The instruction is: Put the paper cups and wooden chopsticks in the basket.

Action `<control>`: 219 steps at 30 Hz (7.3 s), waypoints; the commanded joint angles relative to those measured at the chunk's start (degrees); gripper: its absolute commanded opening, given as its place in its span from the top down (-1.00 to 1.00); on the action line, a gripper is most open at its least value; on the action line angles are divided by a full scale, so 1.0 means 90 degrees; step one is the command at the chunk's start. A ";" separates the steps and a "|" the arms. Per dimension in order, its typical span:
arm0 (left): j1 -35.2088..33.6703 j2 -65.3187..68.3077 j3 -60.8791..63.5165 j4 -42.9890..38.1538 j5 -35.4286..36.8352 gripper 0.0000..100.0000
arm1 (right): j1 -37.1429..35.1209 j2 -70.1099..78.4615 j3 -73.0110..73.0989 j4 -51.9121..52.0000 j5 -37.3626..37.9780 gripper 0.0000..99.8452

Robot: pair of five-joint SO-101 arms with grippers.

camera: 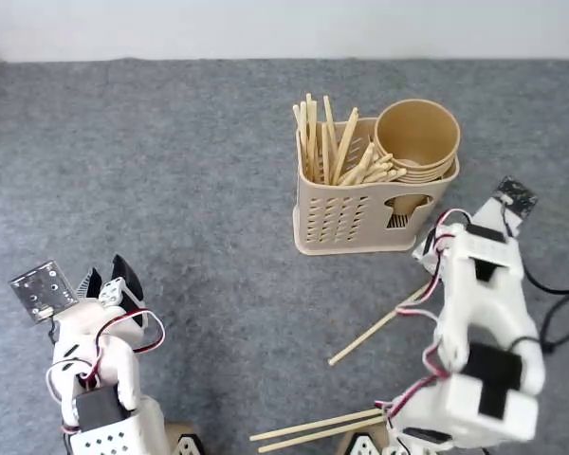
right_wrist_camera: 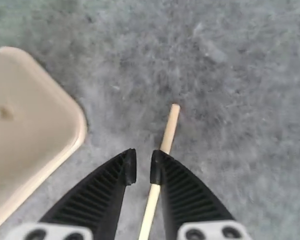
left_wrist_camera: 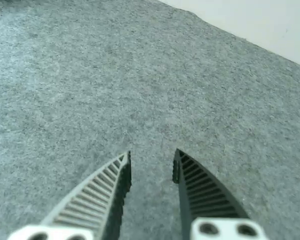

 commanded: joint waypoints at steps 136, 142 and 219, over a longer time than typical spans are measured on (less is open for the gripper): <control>0.0039 -0.0127 -0.0063 0.0117 -0.0264 0.73 | -0.3580 -0.4625 -0.2628 0.1871 0.3702 0.58; 0.0029 -0.0127 -0.0063 0.0117 -0.0274 0.73 | -0.3853 -0.4606 -0.2940 0.3951 0.4220 0.58; -0.1280 -0.0127 -0.0063 -0.0567 -0.0244 0.73 | -1.0252 -0.4635 0.4210 0.1529 0.5402 0.61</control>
